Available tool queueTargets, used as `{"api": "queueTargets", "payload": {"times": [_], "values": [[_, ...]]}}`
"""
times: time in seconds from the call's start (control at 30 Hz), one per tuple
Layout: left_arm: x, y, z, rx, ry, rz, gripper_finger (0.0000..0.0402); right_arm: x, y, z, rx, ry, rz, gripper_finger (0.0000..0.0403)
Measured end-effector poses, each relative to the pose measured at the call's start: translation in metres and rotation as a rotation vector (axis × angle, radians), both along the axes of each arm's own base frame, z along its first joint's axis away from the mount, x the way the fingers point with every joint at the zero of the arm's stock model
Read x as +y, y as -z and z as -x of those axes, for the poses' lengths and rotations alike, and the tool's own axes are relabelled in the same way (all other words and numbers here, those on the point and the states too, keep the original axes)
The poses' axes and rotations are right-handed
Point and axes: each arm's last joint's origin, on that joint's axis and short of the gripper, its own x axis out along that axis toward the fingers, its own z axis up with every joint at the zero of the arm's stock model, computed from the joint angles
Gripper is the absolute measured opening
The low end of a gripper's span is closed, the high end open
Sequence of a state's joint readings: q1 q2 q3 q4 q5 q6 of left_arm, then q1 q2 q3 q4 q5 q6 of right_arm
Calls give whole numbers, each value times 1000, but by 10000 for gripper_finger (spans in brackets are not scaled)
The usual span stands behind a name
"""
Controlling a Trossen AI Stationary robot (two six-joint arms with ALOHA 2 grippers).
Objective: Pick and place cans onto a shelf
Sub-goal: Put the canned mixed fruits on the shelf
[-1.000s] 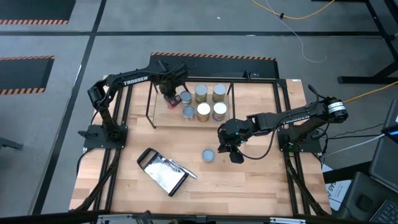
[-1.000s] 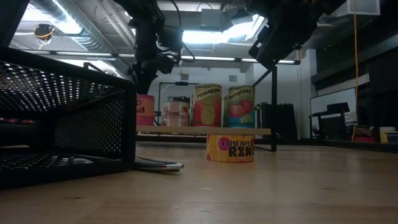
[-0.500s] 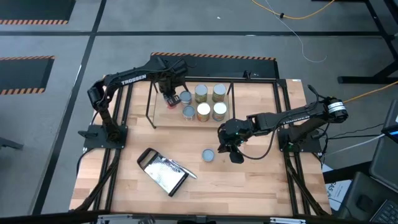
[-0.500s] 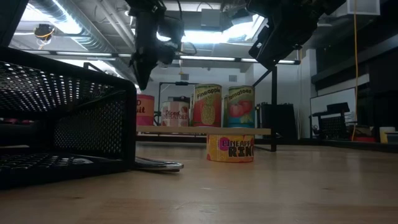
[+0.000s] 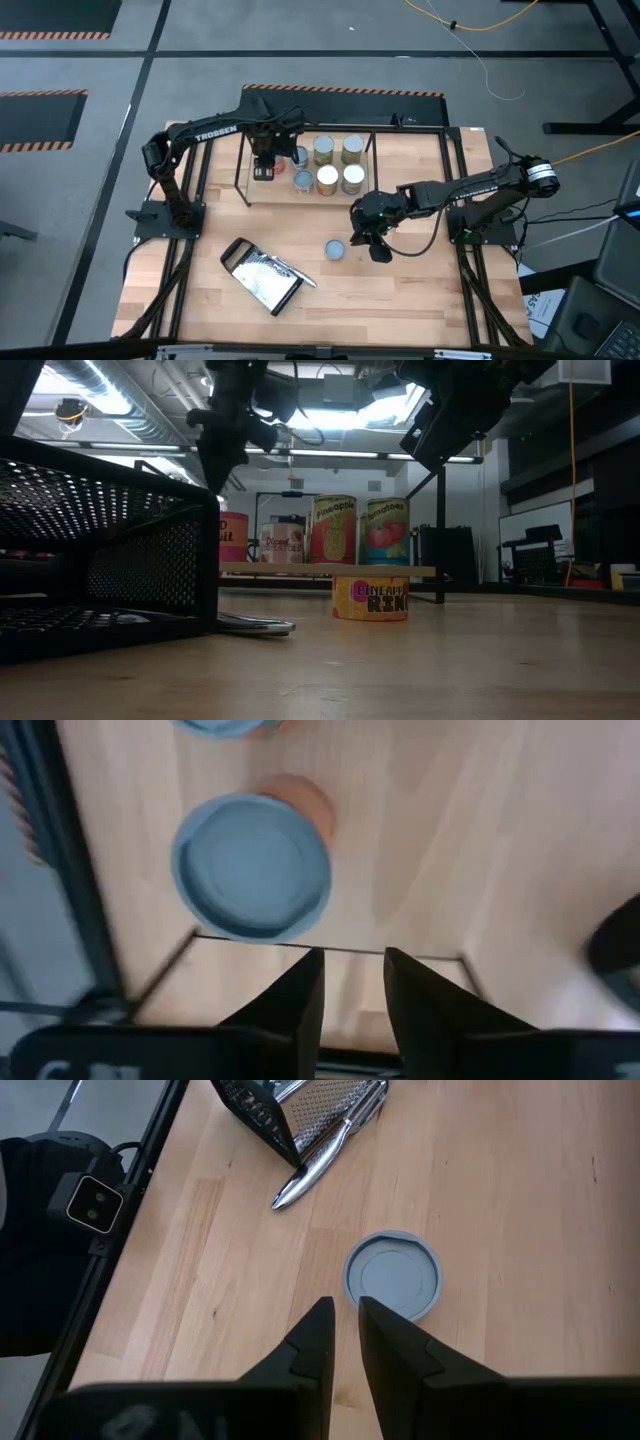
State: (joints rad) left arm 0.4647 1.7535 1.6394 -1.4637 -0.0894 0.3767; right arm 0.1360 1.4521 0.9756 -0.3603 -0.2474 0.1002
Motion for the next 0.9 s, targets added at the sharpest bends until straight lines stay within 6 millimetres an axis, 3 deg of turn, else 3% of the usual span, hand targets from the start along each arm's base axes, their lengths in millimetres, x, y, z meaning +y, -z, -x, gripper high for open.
{"api": "queueTargets", "payload": {"times": [0.33, 0.9], "values": [[-8, 10, -6, 37, 211, -52, 99, 0, 0, 0, 0, 0, 0, 55], [-7, 35, -8, 61, 223, -107, 99, 0, 0, 0, -1, -2, 2, 55]]}}
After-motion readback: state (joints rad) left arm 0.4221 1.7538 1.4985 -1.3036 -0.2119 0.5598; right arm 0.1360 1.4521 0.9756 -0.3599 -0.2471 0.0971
